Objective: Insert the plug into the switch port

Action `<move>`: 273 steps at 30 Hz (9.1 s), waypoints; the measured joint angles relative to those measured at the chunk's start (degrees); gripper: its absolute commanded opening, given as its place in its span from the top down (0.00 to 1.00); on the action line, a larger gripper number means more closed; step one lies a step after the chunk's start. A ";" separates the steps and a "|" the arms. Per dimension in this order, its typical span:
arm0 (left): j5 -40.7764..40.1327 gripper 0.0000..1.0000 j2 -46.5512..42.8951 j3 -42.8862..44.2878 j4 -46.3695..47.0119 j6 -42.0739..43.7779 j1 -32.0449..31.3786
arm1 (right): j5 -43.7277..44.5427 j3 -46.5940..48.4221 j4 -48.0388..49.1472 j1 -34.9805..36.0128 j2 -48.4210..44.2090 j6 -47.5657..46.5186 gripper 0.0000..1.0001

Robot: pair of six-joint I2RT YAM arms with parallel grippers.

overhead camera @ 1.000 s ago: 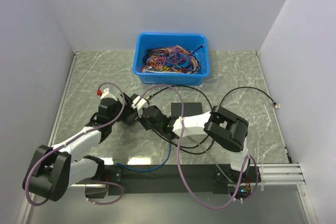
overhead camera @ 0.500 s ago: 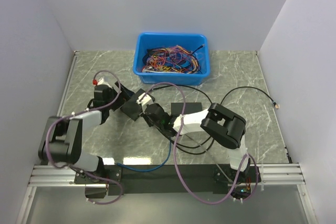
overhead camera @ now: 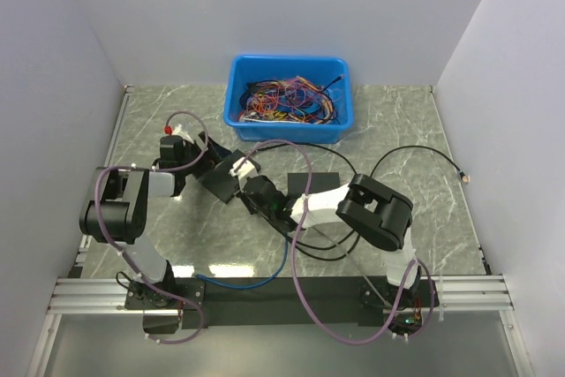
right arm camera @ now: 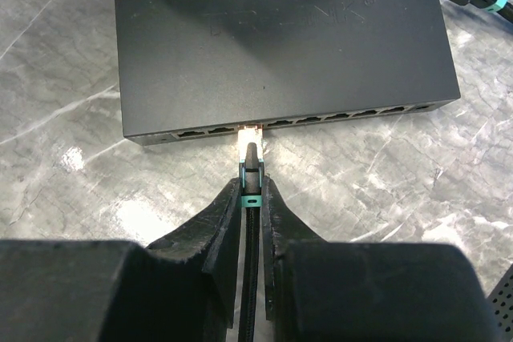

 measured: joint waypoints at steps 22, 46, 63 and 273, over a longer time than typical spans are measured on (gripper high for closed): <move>-1.95 0.08 -15.45 -19.91 7.93 -2.23 -5.20 | 5.66 -4.20 -5.29 8.24 -3.80 -0.26 1.00; 0.26 0.11 -4.72 -15.28 16.72 -2.29 -9.31 | 5.81 -3.76 -9.99 9.75 -5.66 -1.49 1.00; -12.17 0.11 -8.48 -23.23 24.37 -1.09 -14.40 | 5.09 1.42 -18.99 9.01 -4.46 -4.81 1.00; -8.00 1.00 -42.49 -16.44 -19.43 -11.06 -16.44 | -16.28 3.93 -19.89 -1.92 -17.86 1.95 0.61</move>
